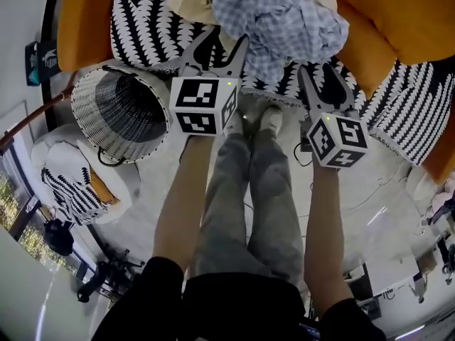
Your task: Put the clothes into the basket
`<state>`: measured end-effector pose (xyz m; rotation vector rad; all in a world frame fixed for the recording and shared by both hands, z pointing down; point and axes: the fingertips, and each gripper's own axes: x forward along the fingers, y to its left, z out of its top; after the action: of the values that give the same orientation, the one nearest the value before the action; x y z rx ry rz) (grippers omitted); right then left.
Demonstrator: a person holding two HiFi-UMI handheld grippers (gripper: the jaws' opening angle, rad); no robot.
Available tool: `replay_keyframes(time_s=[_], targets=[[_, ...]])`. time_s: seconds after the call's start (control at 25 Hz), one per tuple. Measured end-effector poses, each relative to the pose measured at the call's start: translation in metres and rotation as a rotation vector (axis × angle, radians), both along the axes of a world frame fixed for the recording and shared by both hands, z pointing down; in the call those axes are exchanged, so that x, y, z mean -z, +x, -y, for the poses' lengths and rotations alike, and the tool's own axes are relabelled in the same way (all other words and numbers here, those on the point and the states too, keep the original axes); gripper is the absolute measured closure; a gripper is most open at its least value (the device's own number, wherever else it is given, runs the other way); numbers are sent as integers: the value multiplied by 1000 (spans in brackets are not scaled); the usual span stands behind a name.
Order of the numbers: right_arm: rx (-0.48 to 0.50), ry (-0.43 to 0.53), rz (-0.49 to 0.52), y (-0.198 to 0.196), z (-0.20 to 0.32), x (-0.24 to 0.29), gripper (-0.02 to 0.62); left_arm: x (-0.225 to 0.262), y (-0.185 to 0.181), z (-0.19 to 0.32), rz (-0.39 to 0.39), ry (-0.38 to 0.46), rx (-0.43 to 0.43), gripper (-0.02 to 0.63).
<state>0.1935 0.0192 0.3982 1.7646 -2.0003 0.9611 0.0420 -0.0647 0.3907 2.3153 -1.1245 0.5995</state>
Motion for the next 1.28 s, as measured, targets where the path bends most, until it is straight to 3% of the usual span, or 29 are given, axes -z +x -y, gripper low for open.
replay_keyframes(time_s=[0.32,0.52,0.68,1.0,1.08,1.16,1.28], targets=[[-65,-51,-69,34,28,-22,320,-33,23,27,24,-72,-67,322],[-104,-98,-119,48,42,-38,305,-52,22,45,125,-76,-53,285],[-118,-137,-122,51,53,-56,304,-75,34,54,73,-154,-41,279],[-87,-198,-94,46,62,-77,305,-100,52,59,58,-215,-87,282],[-85,-201,-97,44,61,-76,329,-99,55,55,61,-224,-107,302],[-85,-192,-95,42,58,-73,426,-96,59,48,85,-209,-140,465],[-71,-187,-95,35,50,-68,500,-91,62,37,114,-184,-166,522]])
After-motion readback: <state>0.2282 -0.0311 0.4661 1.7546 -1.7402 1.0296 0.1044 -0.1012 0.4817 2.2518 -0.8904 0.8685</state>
